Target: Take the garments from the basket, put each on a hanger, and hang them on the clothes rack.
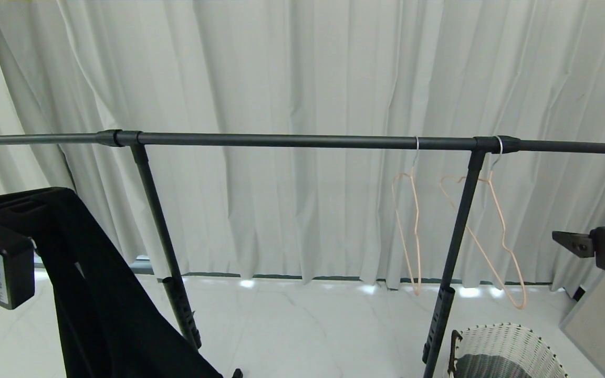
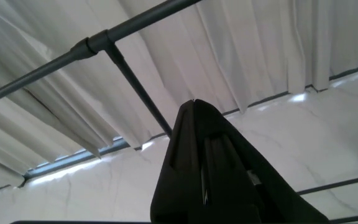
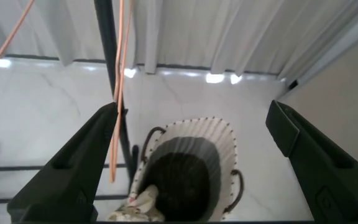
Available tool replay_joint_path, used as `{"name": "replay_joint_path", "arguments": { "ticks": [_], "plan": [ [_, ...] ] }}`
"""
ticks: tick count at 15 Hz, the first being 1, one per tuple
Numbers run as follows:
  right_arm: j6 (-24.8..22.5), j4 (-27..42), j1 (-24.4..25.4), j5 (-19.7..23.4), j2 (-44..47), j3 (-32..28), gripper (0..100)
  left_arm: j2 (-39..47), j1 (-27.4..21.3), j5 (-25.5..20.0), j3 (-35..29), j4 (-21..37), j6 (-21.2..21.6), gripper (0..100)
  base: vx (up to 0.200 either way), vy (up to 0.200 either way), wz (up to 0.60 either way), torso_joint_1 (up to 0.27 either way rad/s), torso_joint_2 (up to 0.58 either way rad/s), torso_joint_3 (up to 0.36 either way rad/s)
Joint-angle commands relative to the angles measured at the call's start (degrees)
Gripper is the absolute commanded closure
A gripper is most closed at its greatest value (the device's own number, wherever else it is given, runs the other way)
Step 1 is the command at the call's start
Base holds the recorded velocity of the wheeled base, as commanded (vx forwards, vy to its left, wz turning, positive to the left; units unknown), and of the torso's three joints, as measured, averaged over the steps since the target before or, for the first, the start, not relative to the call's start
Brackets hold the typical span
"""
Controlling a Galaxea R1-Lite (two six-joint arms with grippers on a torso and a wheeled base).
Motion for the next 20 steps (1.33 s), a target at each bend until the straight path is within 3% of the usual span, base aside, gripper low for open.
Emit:
{"name": "replay_joint_path", "arguments": {
  "ticks": [1,4,7,13,20],
  "plan": [
    [3.43,-0.08,0.28,-0.10,7.31,-3.95,0,0.12,0.08,0.03,-0.05,-0.02,0.12,100,0.000,0.000,0.00,0.000,0.00,0.000],
    [7.30,0.01,3.18,-0.10,14.17,-9.31,0,-0.41,0.08,0.03,-0.05,-0.02,-0.05,100,0.000,0.000,0.00,0.000,0.00,0.000],
    [8.53,-0.61,5.99,-0.18,20.23,-10.37,0,-1.38,0.17,0.29,-0.14,-0.02,0.03,100,0.000,0.000,0.00,0.000,0.00,0.000],
    [8.88,-4.04,4.76,-0.27,29.63,-13.27,0,-1.46,0.17,0.29,-0.58,-0.02,0.38,100,0.000,0.000,0.00,0.000,0.00,0.000],
    [8.88,-3.95,3.62,-0.10,31.83,-15.29,0,-1.64,0.17,0.29,-1.11,-0.02,0.38,100,0.000,0.000,0.00,0.000,0.00,0.000]
  ]
}}
